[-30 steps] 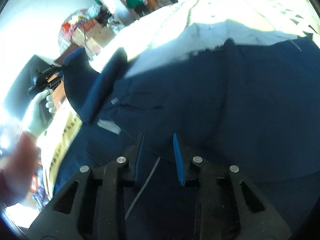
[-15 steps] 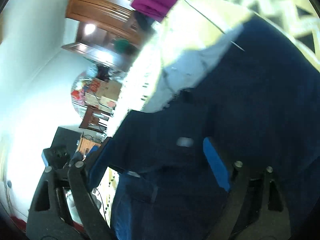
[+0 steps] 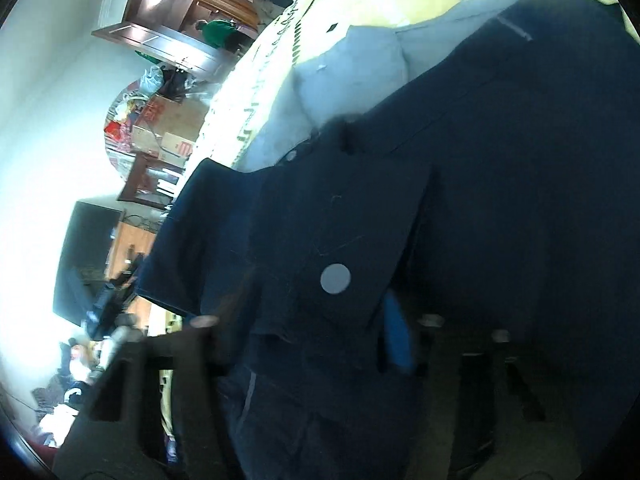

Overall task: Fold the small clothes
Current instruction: 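Close the right gripper on the shirt front near the collar and lift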

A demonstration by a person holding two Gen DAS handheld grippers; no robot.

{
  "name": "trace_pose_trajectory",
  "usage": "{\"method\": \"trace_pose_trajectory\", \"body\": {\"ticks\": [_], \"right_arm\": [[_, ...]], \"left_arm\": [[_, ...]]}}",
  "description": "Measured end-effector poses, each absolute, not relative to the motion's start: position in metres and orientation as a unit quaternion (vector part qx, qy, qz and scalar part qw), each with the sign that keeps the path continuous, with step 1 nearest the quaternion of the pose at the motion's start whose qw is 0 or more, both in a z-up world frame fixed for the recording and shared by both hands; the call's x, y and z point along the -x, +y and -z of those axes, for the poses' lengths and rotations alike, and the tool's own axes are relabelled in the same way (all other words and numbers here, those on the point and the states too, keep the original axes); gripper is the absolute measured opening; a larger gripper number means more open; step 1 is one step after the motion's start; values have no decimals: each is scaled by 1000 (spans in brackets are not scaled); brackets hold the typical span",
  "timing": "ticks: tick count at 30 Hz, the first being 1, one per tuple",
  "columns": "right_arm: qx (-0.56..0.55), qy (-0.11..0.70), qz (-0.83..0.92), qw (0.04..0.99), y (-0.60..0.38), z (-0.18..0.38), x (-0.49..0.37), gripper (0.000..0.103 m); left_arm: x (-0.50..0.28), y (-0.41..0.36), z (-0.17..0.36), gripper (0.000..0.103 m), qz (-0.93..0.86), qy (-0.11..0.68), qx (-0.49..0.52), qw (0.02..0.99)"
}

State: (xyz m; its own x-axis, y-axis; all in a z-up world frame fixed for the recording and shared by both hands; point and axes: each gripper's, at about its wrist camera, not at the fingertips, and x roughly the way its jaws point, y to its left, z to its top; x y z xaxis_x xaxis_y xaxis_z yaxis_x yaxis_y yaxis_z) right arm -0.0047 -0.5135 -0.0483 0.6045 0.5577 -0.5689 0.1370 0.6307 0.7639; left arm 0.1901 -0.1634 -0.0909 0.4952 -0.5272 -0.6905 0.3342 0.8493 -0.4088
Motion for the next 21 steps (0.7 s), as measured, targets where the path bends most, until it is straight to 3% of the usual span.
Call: {"method": "trace_pose_trajectory", "body": {"ticks": [4,9,14,21], "right_arm": [[-420,421,-129,794,-516,46,7,14],[-389,381,-119,830,-536,6,23,13],[-372,362,-61,853,-602,-9,52,13],[-328,436,-33,837,-611,43,47,14]], "left_arm": [[-205,-191,114,60,277,466,41,839],[-201,-226,164,63,249,530,-113,802],[-194,-210,166,68,246,520,-107,811],[-192,-202,165,73,246,520,-91,813]]}}
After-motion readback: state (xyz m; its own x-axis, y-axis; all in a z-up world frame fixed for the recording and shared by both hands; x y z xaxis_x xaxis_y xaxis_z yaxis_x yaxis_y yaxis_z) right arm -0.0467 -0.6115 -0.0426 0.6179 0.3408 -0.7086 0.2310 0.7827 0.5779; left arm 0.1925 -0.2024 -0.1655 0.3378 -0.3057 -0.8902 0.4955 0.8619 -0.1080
